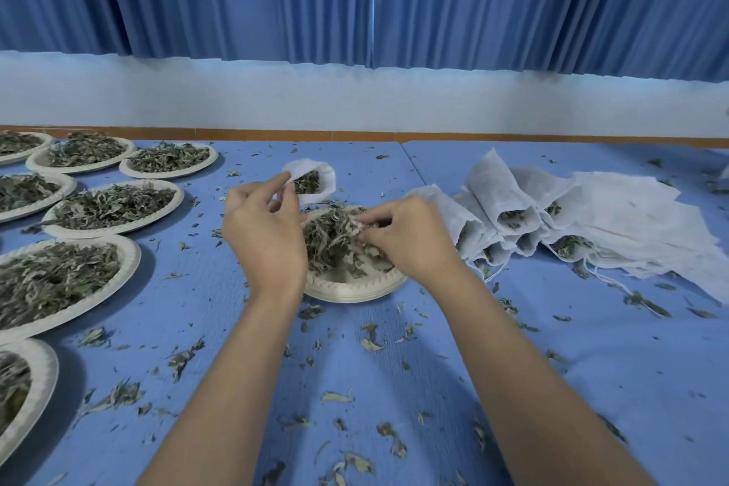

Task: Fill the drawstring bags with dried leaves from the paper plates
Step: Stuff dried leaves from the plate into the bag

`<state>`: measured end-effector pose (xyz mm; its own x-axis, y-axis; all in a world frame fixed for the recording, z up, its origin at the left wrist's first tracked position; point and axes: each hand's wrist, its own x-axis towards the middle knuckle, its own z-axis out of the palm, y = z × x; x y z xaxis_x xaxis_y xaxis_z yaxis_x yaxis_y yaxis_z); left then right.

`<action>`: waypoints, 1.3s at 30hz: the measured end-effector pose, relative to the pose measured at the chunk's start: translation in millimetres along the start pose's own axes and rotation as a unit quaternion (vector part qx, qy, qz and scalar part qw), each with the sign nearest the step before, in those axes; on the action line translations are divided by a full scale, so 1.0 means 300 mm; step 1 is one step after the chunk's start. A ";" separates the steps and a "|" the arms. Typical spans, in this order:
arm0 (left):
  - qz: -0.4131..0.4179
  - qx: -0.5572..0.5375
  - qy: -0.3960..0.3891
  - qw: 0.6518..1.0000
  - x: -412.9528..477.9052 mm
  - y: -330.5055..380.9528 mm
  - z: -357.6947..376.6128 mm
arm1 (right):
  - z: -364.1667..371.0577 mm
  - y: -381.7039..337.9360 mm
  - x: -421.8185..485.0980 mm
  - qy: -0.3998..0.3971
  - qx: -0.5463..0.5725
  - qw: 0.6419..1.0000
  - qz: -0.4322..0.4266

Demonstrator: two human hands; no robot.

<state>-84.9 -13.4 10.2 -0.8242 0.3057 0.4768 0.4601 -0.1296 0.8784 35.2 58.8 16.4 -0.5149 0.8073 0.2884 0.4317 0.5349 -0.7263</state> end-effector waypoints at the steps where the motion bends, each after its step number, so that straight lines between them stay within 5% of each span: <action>1: 0.006 0.010 -0.005 1.000 -0.002 -0.003 0.002 | -0.008 -0.002 0.002 0.013 0.047 0.999 0.019; 6: 0.056 0.098 -0.060 0.992 -0.026 -0.028 0.018 | -0.022 -0.004 0.003 0.016 0.207 0.975 0.083; 11: 0.086 0.153 -0.093 0.980 -0.045 -0.034 0.026 | -0.040 -0.023 0.004 0.021 0.307 0.950 0.056; 17: 0.059 0.136 -0.104 0.984 -0.037 -0.004 0.036 | 0.004 -0.021 -0.003 0.017 0.179 0.984 0.016; 30: -0.094 -0.108 -0.308 0.941 -0.045 0.019 0.041 | 0.024 0.006 -0.008 0.112 0.130 0.984 0.049; 36: -0.032 -0.014 -0.421 0.907 -0.055 0.017 0.039 | 0.013 -0.010 -0.007 0.111 0.167 0.975 0.098; 39: 0.035 0.044 -0.398 0.916 -0.063 0.009 0.050 | 0.017 -0.018 -0.017 0.104 0.192 0.971 0.102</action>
<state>-63.0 -5.5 3.0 -0.3055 0.8947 0.3259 0.5559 -0.1103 0.8239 31.7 50.5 15.5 -0.2695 0.9408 0.2056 0.1811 0.2592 -0.9487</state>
